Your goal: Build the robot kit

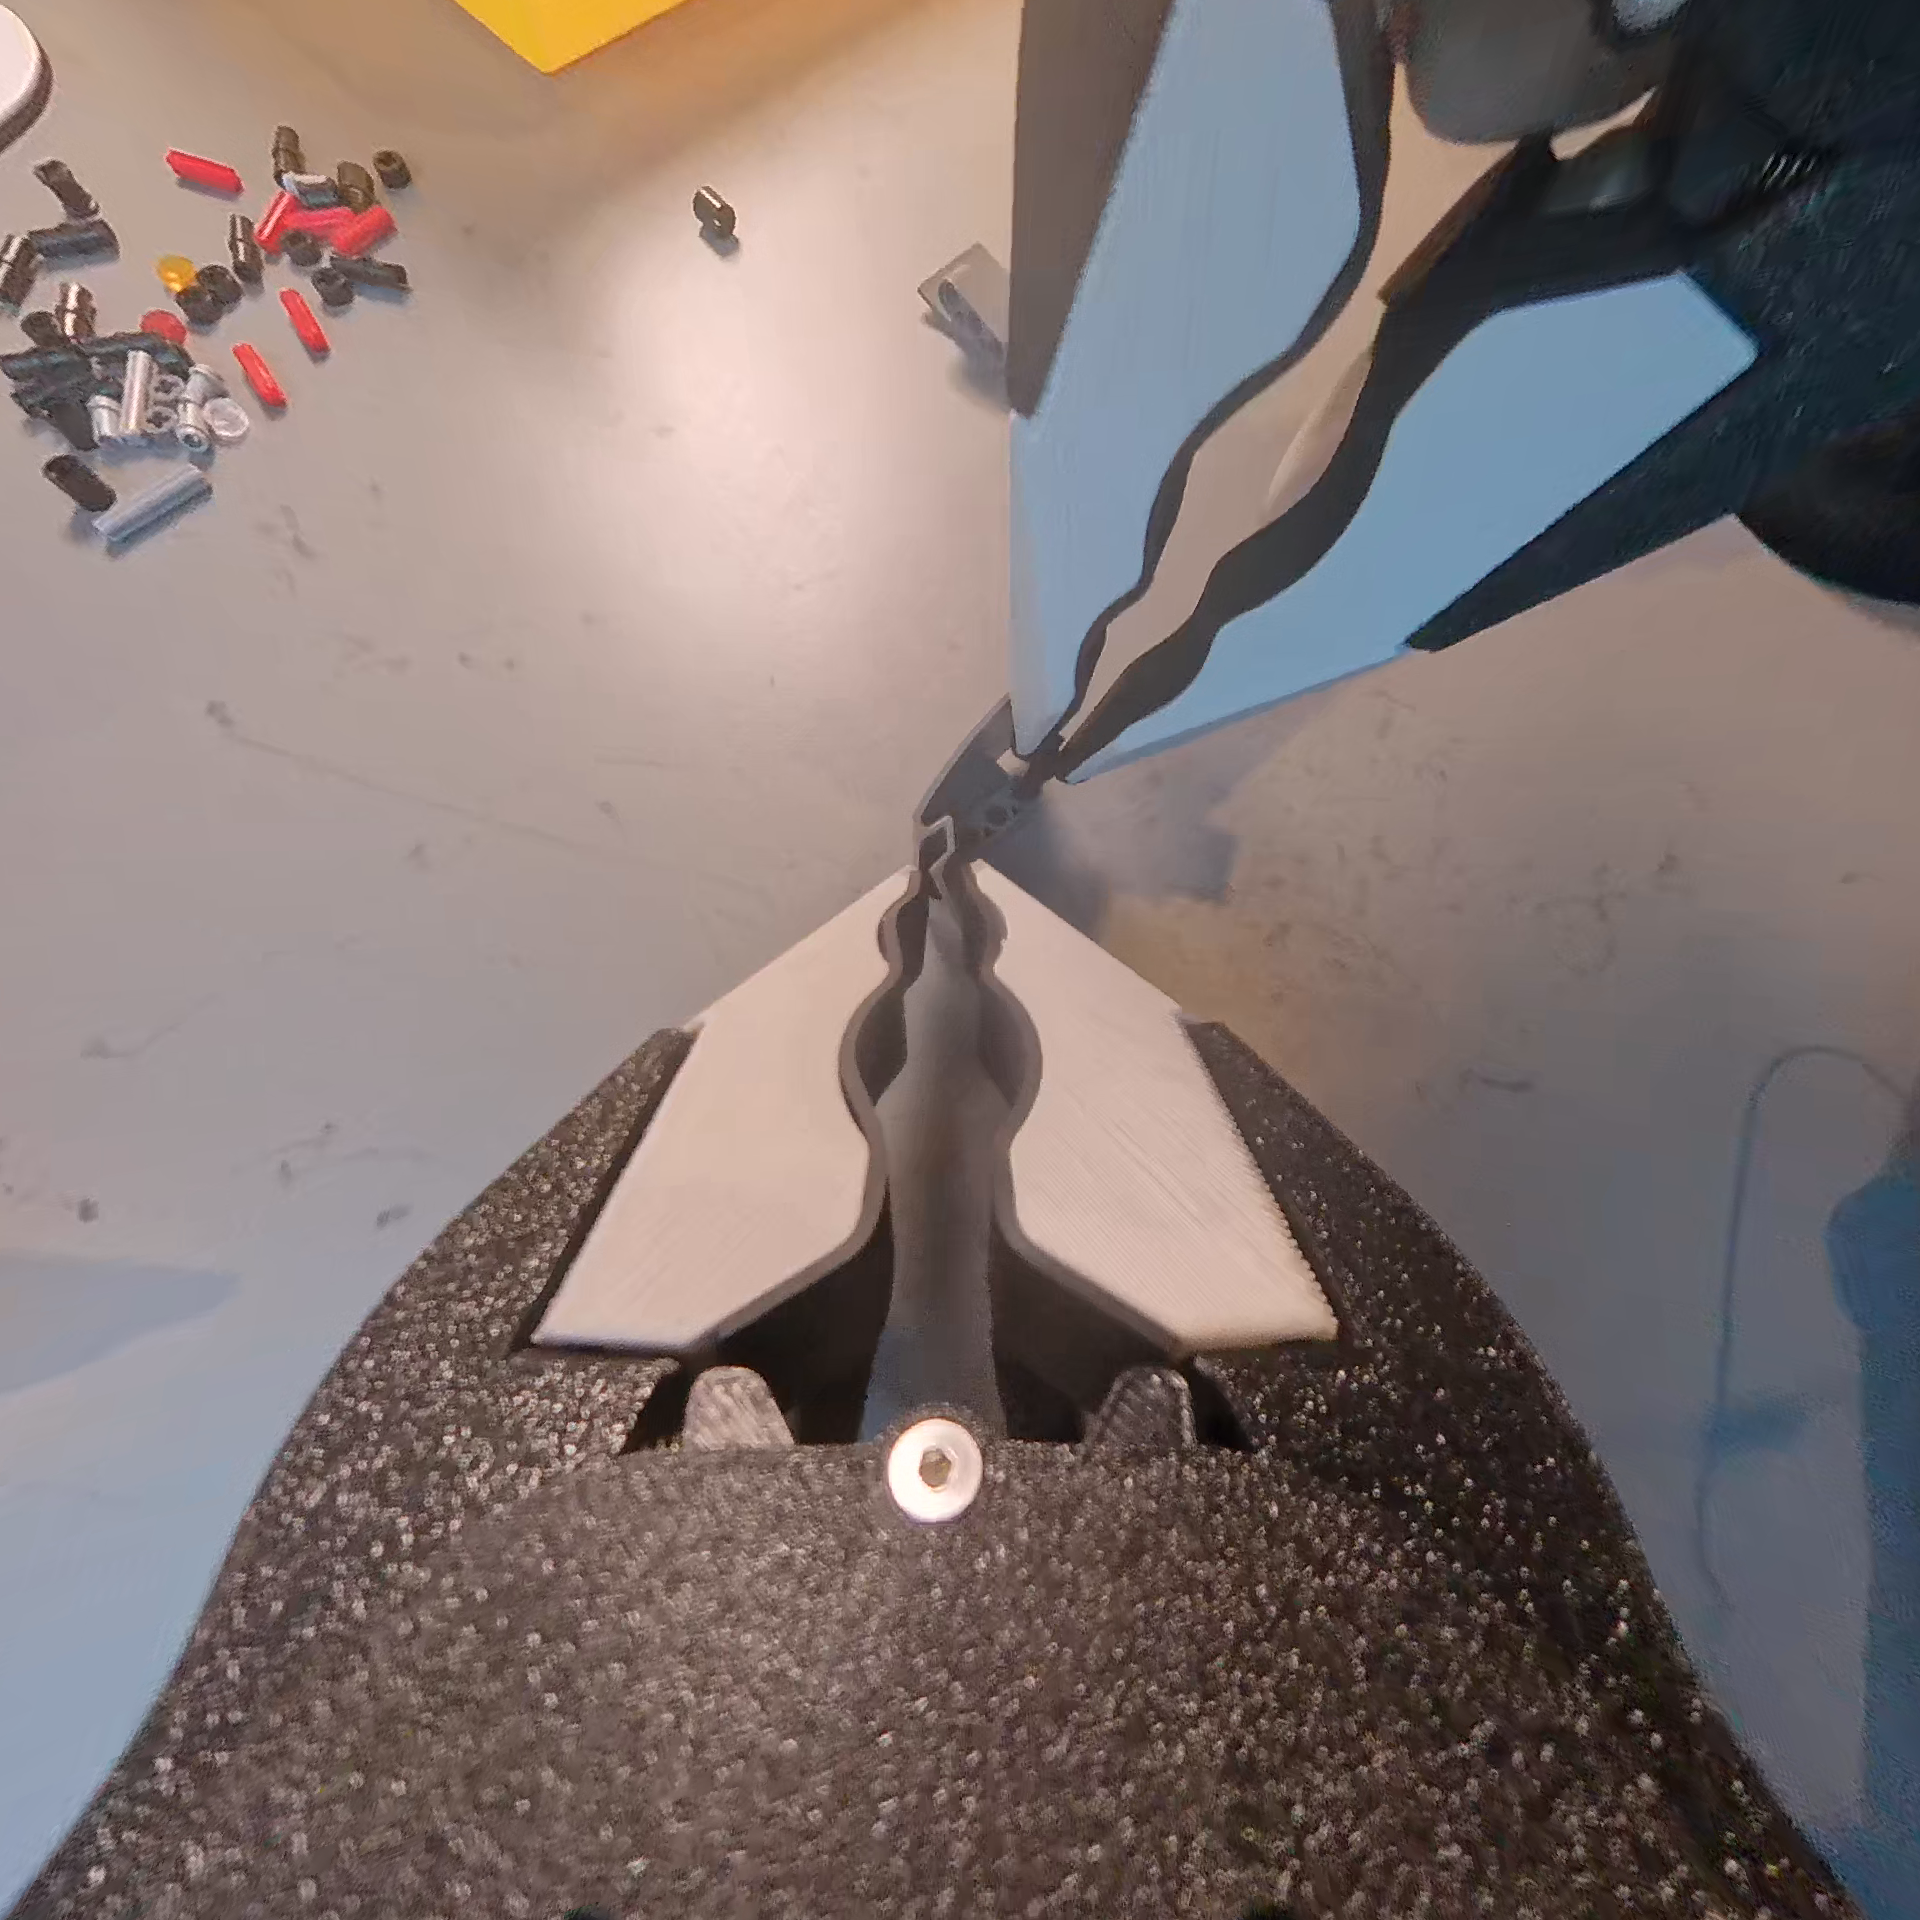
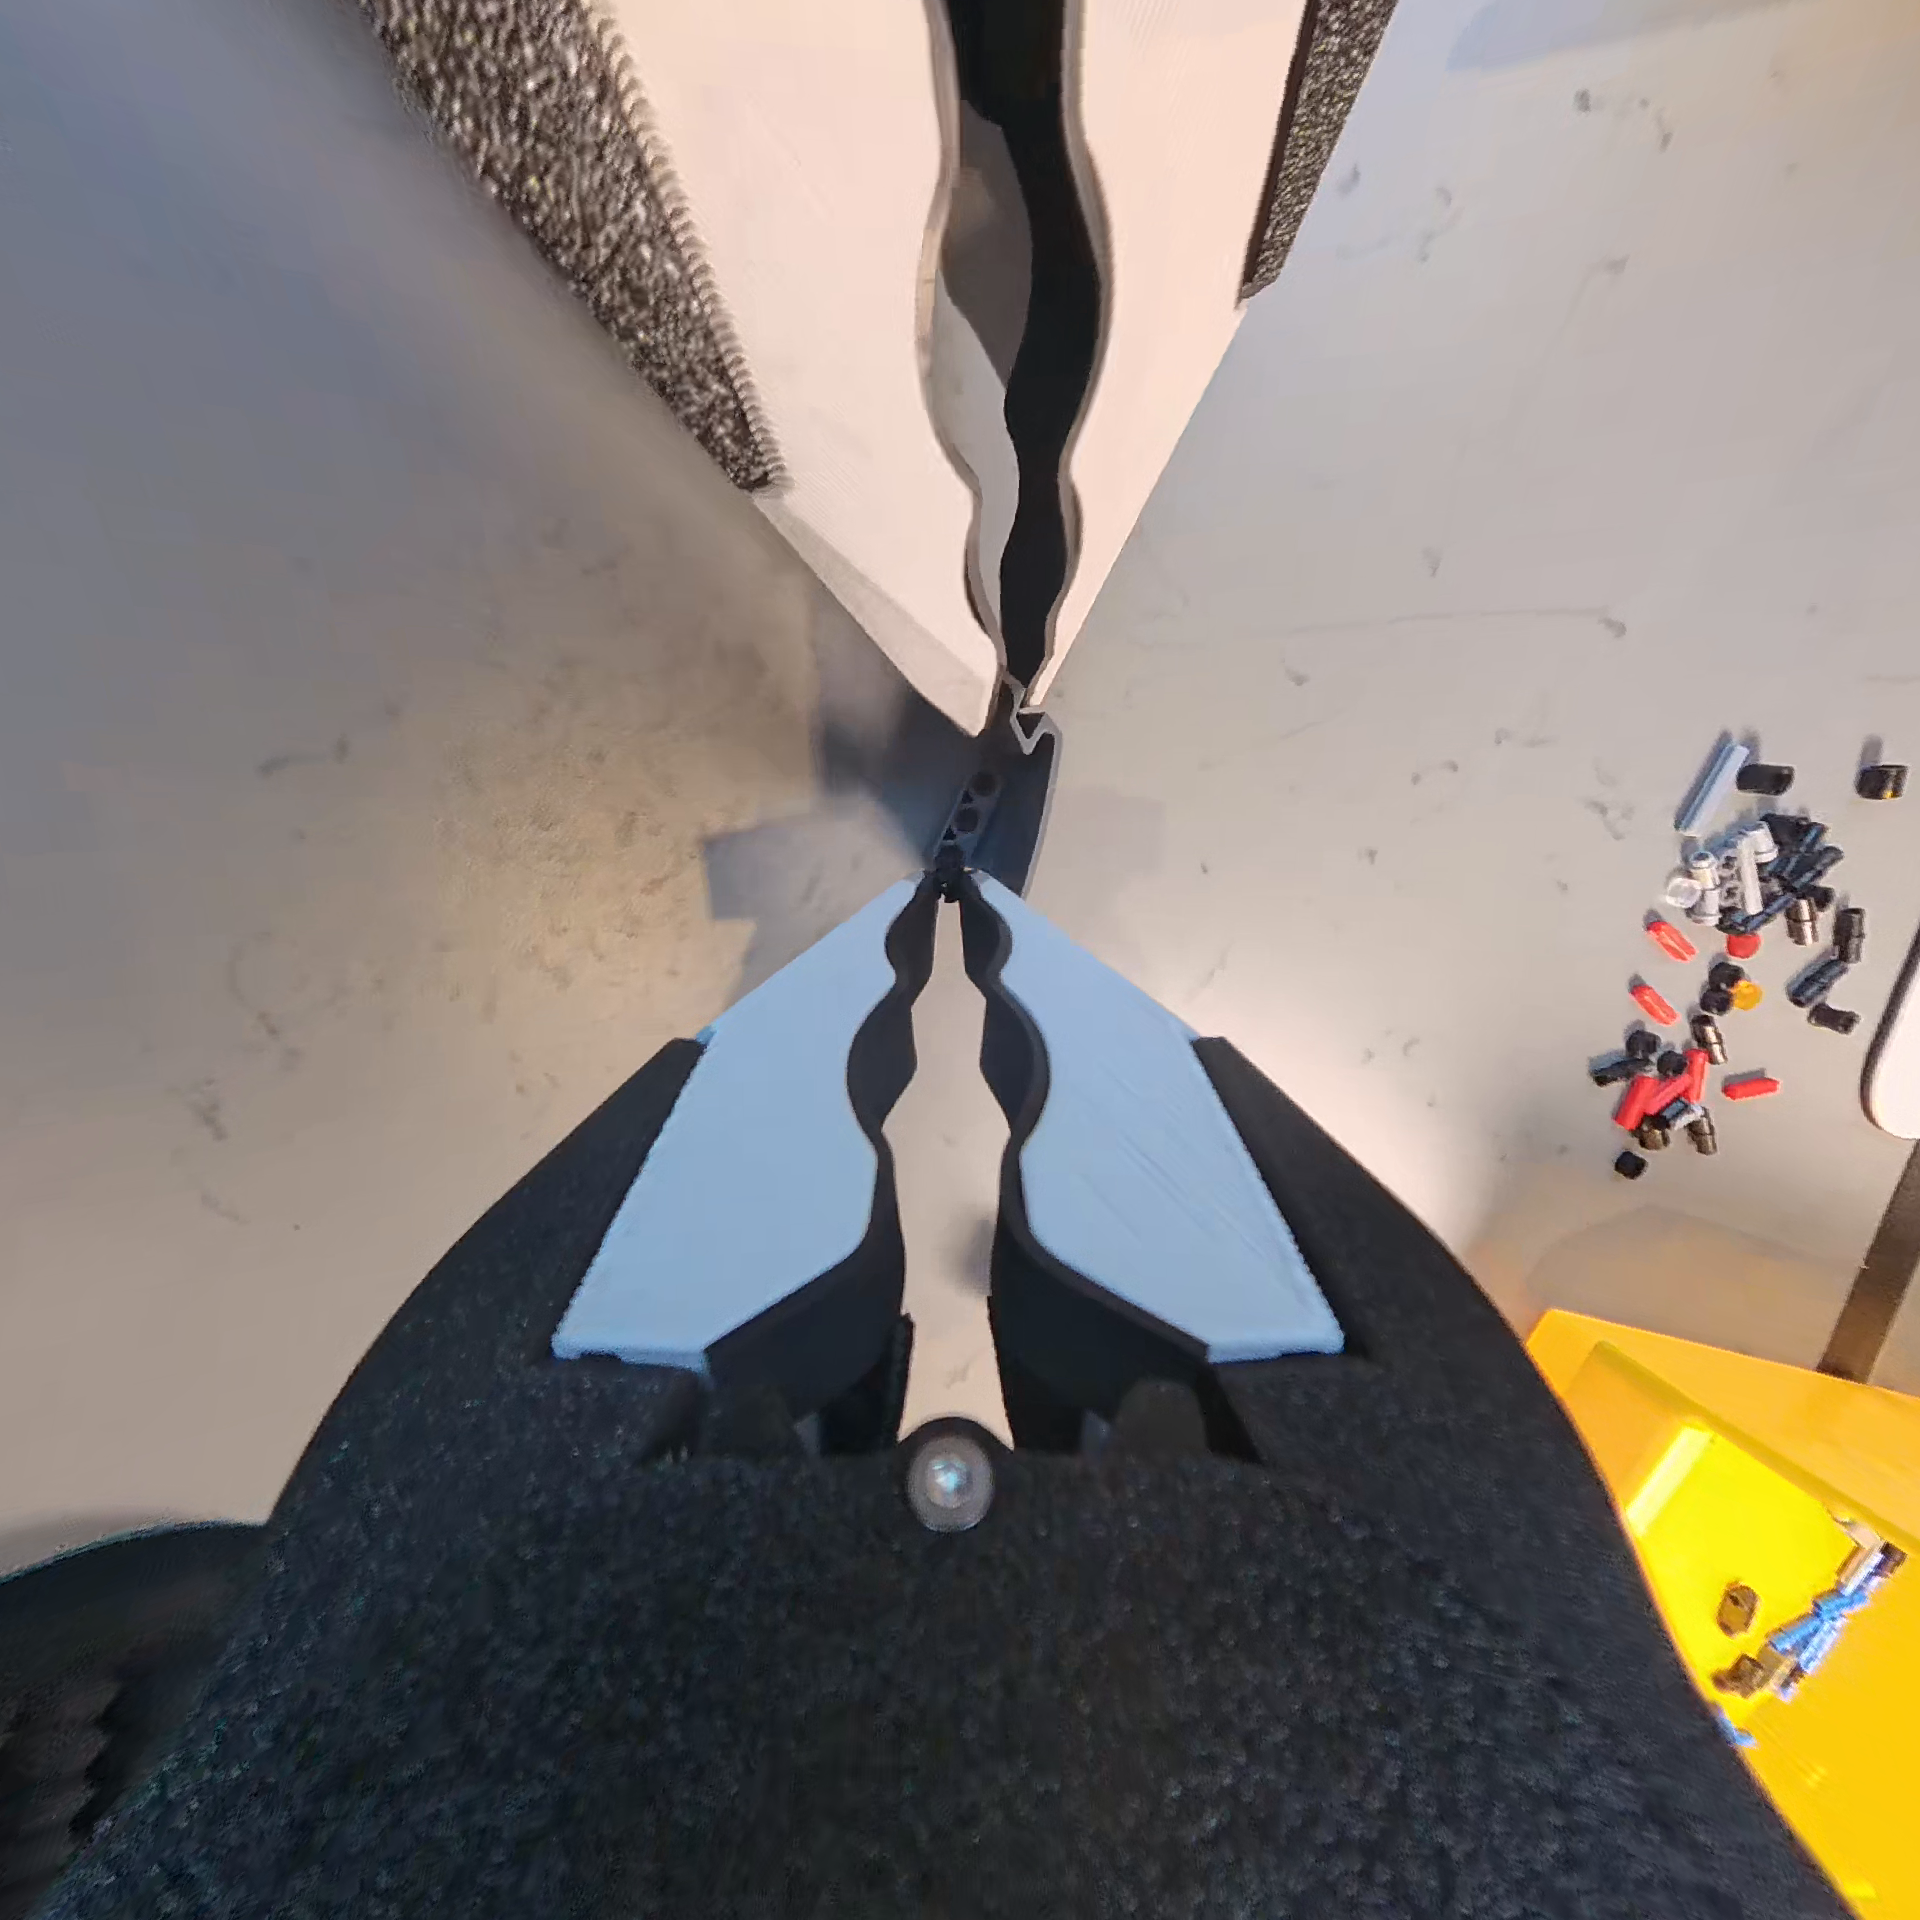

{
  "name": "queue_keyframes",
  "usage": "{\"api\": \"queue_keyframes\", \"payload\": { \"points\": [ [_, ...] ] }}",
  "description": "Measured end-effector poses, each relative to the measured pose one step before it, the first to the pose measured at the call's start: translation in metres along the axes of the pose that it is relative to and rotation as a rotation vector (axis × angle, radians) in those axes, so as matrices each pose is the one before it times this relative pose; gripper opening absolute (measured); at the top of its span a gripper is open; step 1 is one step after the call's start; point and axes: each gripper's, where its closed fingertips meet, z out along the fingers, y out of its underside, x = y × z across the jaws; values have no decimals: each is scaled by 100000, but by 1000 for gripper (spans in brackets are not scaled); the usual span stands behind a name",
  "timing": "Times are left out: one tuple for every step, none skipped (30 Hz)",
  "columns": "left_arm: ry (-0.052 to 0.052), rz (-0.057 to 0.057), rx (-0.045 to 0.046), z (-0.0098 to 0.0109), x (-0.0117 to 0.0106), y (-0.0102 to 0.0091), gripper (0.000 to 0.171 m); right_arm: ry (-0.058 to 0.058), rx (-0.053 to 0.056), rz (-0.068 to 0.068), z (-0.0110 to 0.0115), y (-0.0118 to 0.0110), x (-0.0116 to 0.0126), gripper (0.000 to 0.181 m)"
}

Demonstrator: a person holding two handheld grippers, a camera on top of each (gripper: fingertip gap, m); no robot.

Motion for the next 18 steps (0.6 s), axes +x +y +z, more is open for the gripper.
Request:
{"api": "queue_keyframes", "payload": {
  "points": [
    [1559, -1866, 535, -43, 57, -34, 6, -127, -810, -456, 142, 80, -36, 4],
    [1348, -1525, 234, -29, 55, 2, 6, 913, -82, -680, 68, -46, 111, 4],
    [805, -1181, 244, -20, -2, -6, 6, 49, -253, -477, 51, -27, -8, 4],
    [518, -819, 143, -28, -16, 2, 6, 87, -240, -373, 14, -40, -1, 4],
    [735, -794, 126, -13, 26, 4, 6, 71, -365, -567, 5, -22, 11, 4],
    [870, -1161, 313, -6, 3, -6, 6, -126, -457, -515, 11, -10, -9, 4],
    [972, -1240, 463, -8, -2, -13, 6, -360, -374, -612, 3, -24, -8, 4],
    [1213, -1237, 452, -7, 2, -12, 6, -564, -361, -704, 5, -9, -5, 4],
    [1386, -1065, 377, -14, 51, -10, 7, -809, -491, -898, 3, 5, 2, 4],
    [1281, -726, 361, -16, 41, -3, 7, -1047, -512, -1132, 0, 7, 24, 4],
    [1070, -550, 377, -14, 50, -7, 7, -1422, -486, -1522, 13, 4, 12, 4],
    [977, -360, 335, -7, 39, -8, 7, -1561, -693, -1704, -1, 27, 12, 4],
    [837, -86, 247, -5, 44, -2, 7, -1353, -957, -2433, -2, 32, 6, 4],
    [667, 16, 160, -10, 18, 23, 7, -1159, -838, -3381, 13, -40, -20, 4],
    [613, -287, 166, -13, 14, 6, 7, -1196, -867, -3354, 34, -64, -27, 4],
    [637, -528, 255, 3, 15, 4, 7, -1281, -1198, -3583, 8, -8, -14, 4],
    [657, -347, 314, -17, 10, -11, 7, -1346, -988, -3531, -2, 12, 0, 4],
    [561, -227, 315, -8, 23, -7, 7, -1494, -730, -2796, 0, 23, -3, 4]
  ]
}}
